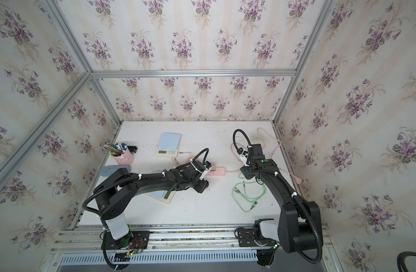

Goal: Charge the electronic scale
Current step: Adjust the socket at the center of the board, then adjust the charging cable at the center of the board.

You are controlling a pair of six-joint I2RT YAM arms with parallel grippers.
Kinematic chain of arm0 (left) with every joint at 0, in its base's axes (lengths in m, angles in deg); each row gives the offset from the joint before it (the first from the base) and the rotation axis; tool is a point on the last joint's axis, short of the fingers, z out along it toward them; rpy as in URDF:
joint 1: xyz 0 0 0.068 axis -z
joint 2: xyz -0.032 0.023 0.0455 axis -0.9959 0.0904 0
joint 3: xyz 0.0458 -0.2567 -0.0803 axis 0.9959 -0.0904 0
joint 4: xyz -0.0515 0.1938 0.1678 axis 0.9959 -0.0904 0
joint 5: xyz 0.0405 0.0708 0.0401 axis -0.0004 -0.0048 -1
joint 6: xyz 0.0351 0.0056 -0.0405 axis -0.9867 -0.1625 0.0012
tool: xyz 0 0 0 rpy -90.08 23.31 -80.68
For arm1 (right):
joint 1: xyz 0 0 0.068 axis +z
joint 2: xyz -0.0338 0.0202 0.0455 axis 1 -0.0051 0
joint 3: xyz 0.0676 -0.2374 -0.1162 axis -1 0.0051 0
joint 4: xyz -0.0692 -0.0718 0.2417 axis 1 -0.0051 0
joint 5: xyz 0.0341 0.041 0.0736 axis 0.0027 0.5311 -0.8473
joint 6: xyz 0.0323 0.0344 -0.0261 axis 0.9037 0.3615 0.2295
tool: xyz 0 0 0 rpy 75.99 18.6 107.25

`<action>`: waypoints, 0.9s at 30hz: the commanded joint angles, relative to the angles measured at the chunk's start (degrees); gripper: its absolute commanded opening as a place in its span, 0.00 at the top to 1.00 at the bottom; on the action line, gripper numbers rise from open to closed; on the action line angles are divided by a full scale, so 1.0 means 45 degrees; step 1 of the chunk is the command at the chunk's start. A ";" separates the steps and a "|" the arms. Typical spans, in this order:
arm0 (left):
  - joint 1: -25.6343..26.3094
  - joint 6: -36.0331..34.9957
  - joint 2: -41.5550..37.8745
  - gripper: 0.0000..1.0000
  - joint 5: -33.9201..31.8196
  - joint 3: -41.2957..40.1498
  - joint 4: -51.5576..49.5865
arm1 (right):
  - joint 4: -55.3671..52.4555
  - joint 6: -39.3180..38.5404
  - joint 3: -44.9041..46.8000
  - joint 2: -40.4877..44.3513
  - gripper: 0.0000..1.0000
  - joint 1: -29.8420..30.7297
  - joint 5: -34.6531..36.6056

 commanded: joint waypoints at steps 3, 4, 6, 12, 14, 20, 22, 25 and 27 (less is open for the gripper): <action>0.0200 -0.0284 -0.0374 0.37 0.0195 -0.0251 0.0578 | -0.0131 -0.2667 -0.0064 -0.0510 0.34 0.0098 0.0542; 0.0214 -0.0322 -0.0393 0.37 0.0193 -0.0272 0.0581 | -0.0179 -0.2974 -0.0013 -0.0530 0.34 0.0090 0.0545; 0.0220 -0.0373 -0.0426 0.37 0.0167 -0.0328 0.0596 | -0.0064 -0.3510 0.0229 -0.0588 0.34 0.0099 0.0917; 0.0230 -0.0409 -0.0560 0.37 0.0196 -0.0253 0.0449 | 0.1350 -0.4743 0.1163 -0.1119 0.34 0.0463 0.2395; 0.0225 -0.0363 -0.0767 0.37 0.0090 -0.0346 0.0427 | 0.1862 -0.4847 0.1101 -0.1497 0.37 0.0526 0.2776; 0.0215 -0.0197 -0.1197 0.37 -0.0116 -0.0691 0.0405 | 0.2793 -0.4401 0.0366 -0.2071 0.87 0.0969 0.2891; 0.0264 -0.0197 -0.1393 0.37 -0.0174 -0.0830 0.0369 | 0.2803 -0.4252 0.0432 -0.1928 1.00 0.1132 0.2959; 0.0250 -0.0212 -0.1818 0.37 -0.0310 -0.1029 0.0347 | 0.2771 -0.3640 0.0667 -0.0947 1.00 0.1412 0.2777; 0.0250 -0.0251 -0.2101 0.37 -0.0351 -0.1127 0.0349 | 0.2710 -0.2786 0.0667 0.0188 1.00 0.1438 0.2218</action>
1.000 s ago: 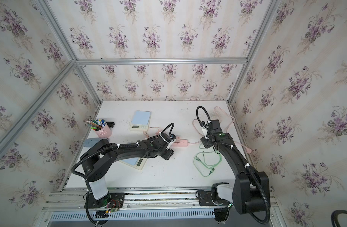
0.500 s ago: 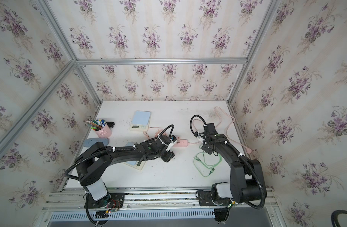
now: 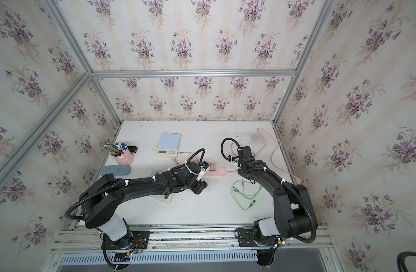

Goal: Charge the electronic scale
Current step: Adjust the charging cable at the center of the board.

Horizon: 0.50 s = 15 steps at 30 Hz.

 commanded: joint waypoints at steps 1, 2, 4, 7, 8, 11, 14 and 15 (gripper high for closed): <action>0.0002 -0.0103 -0.0400 0.37 -0.0215 -0.0084 0.0110 | 0.0252 0.1537 -0.0030 0.1650 1.00 0.0055 -0.0870; 0.0002 -0.0120 -0.0535 0.37 -0.0167 -0.0098 0.0130 | 0.0295 0.1953 0.0008 0.2407 1.00 0.0058 -0.1090; -0.0008 -0.0152 -0.0765 0.37 -0.0030 -0.0084 0.0186 | 0.0401 0.2497 0.0107 0.3747 1.00 0.0054 -0.1506; 0.0004 -0.0198 -0.1215 0.37 0.0259 -0.0084 0.0317 | 0.0538 0.3041 0.0292 0.5449 1.00 0.0064 -0.2176; 0.0002 -0.0218 -0.1373 0.37 0.0340 -0.0094 0.0323 | 0.0545 0.3278 0.0334 0.5814 1.00 0.0054 -0.2371; 0.0002 -0.0192 -0.1832 0.36 0.0493 -0.0158 0.0328 | 0.0521 0.4227 0.0326 0.6224 1.00 0.0060 -0.2967; 0.0002 -0.0073 -0.2241 0.36 0.0474 -0.0363 0.0309 | 0.0854 0.5515 0.0248 0.5931 1.00 0.0054 -0.3628; 0.0003 -0.0054 -0.2365 0.36 0.0455 -0.0418 0.0306 | 0.1052 0.5917 0.0245 0.5777 1.00 0.0054 -0.3810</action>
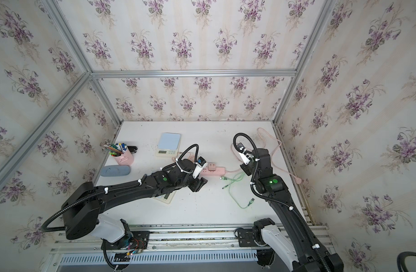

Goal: Charge the electronic scale
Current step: Adjust the charging cable at the center of the board.

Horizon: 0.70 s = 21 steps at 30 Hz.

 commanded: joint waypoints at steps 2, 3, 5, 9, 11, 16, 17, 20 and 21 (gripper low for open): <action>0.0005 -0.0022 -0.0407 0.36 0.0095 -0.0185 0.0231 | 0.1281 0.2674 -0.0073 -0.0628 1.00 -0.0001 -0.1220; 0.0002 -0.0023 -0.0461 0.35 0.0104 -0.0186 0.0188 | 0.1393 0.3144 -0.0140 -0.0914 0.93 -0.0009 -0.1141; 0.0020 -0.0102 -0.0463 0.35 0.0094 -0.0160 0.0140 | 0.1120 0.4734 -0.0668 -0.1682 0.66 -0.0008 -0.0720; 0.0523 -0.1398 0.0084 0.35 0.0394 0.0258 0.0071 | -0.1287 0.8545 -0.2234 -0.3143 0.57 -0.0007 0.0508; 0.0953 -0.2402 0.0751 0.35 0.0532 0.0931 -0.0369 | -0.3055 1.0663 -0.2758 -0.3679 0.56 -0.0028 0.1550; 0.1332 -0.2745 0.2228 0.35 0.0495 0.2731 -0.1465 | -0.5264 1.5638 -0.0882 -0.2691 0.50 -0.0068 0.0023; 0.1333 -0.2640 0.2366 0.35 0.0495 0.2861 -0.1440 | -0.4993 1.6618 0.0076 -0.2037 0.49 -0.0067 -0.0768; 0.1341 -0.2475 0.2690 0.35 0.0525 0.3093 -0.1449 | -0.3912 1.9146 0.2683 -0.0280 0.48 -0.0068 -0.2069; 0.1348 -0.2409 0.2725 0.35 0.0534 0.3099 -0.1443 | -0.3614 1.9621 0.3269 0.0066 0.48 -0.0068 -0.2270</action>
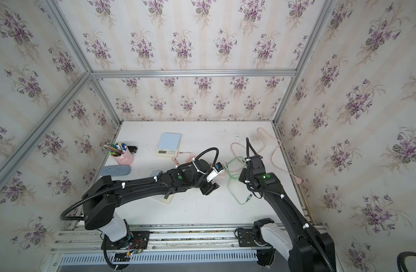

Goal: Charge the electronic scale
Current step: Adjust the charging cable at the center of the board, then pick up the charging cable from the center of the board.

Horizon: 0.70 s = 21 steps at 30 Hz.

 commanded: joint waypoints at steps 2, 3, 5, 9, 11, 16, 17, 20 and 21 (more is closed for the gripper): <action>0.0038 -0.0052 0.0060 0.35 0.0116 -0.0016 -0.0274 | 0.0892 0.4495 0.2053 0.1138 0.47 0.0010 -0.1822; 0.0038 -0.0066 -0.0003 0.35 0.0107 -0.0116 -0.0258 | 0.1154 0.4767 0.2304 0.1197 0.47 0.0008 -0.2052; 0.0038 -0.0126 -0.0145 0.35 0.0049 -0.0386 -0.0240 | 0.1828 0.5346 0.2748 0.1242 0.47 0.0018 -0.2493; 0.0038 -0.0522 -0.0243 0.35 -0.0188 -0.0786 0.0011 | 0.2257 0.5384 0.2805 0.1076 0.47 0.0373 -0.2521; -0.0010 -0.0555 -0.0161 0.35 -0.0322 -0.0787 0.0039 | 0.2103 0.4222 0.2142 0.0649 0.46 0.1115 -0.1850; -0.0283 0.0209 -0.0486 0.35 -0.0039 -0.1401 0.0703 | 0.1397 0.0513 -0.0072 -0.1281 0.42 0.3965 0.0451; -0.0349 0.0374 -0.0605 0.35 0.0063 -0.1604 0.0868 | 0.1298 0.0136 -0.0371 -0.1778 0.41 0.4284 0.0685; -0.0485 0.0657 -0.0937 0.35 0.0042 -0.2044 0.1016 | 0.1093 -0.0369 -0.0761 -0.3120 0.37 0.4555 0.0838; -0.0504 0.0691 -0.1069 0.35 -0.0033 -0.2199 0.1045 | 0.1030 -0.0424 -0.0826 -0.3499 0.37 0.4604 0.0953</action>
